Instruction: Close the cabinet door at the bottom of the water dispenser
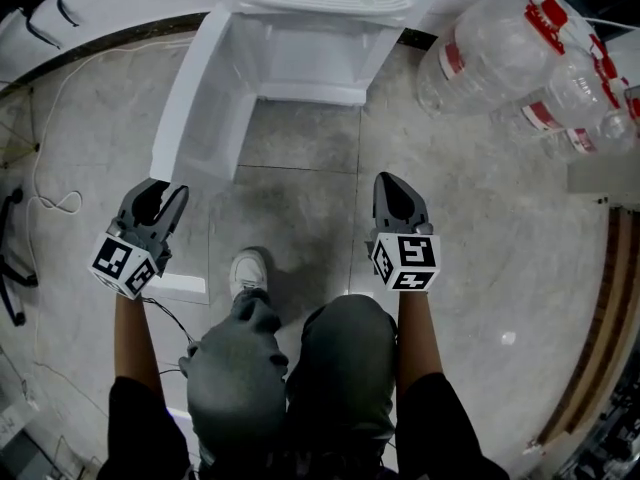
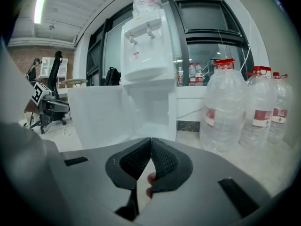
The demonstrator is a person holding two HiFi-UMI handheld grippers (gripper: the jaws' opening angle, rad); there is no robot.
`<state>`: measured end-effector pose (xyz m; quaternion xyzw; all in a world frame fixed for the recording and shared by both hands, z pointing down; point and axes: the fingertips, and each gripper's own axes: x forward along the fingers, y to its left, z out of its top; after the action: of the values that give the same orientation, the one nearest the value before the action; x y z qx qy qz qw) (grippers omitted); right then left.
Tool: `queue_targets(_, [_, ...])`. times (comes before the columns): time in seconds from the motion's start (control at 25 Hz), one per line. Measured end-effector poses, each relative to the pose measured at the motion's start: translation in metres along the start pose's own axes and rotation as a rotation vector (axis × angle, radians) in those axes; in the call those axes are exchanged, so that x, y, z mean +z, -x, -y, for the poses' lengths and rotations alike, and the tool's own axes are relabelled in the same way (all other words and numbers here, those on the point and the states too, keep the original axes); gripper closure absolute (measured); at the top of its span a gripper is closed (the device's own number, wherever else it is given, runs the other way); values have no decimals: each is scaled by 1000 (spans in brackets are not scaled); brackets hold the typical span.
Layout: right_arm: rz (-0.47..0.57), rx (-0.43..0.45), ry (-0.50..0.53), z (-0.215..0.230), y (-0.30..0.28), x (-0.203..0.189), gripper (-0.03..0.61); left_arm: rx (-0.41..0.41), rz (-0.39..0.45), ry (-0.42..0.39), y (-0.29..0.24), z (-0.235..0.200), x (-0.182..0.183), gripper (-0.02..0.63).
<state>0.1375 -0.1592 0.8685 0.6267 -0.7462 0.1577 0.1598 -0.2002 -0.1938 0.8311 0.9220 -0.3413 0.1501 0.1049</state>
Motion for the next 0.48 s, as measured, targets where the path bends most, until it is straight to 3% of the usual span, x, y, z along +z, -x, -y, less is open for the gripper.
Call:
queue_targets(0.2, [6,-23,2,14,15,-6,565,-90,-6,-64,-24,39,5,469])
queue_targets(0.48, [-2,-79,-3,38,36,-16,565,-194,36,-110,-72,96,23,511])
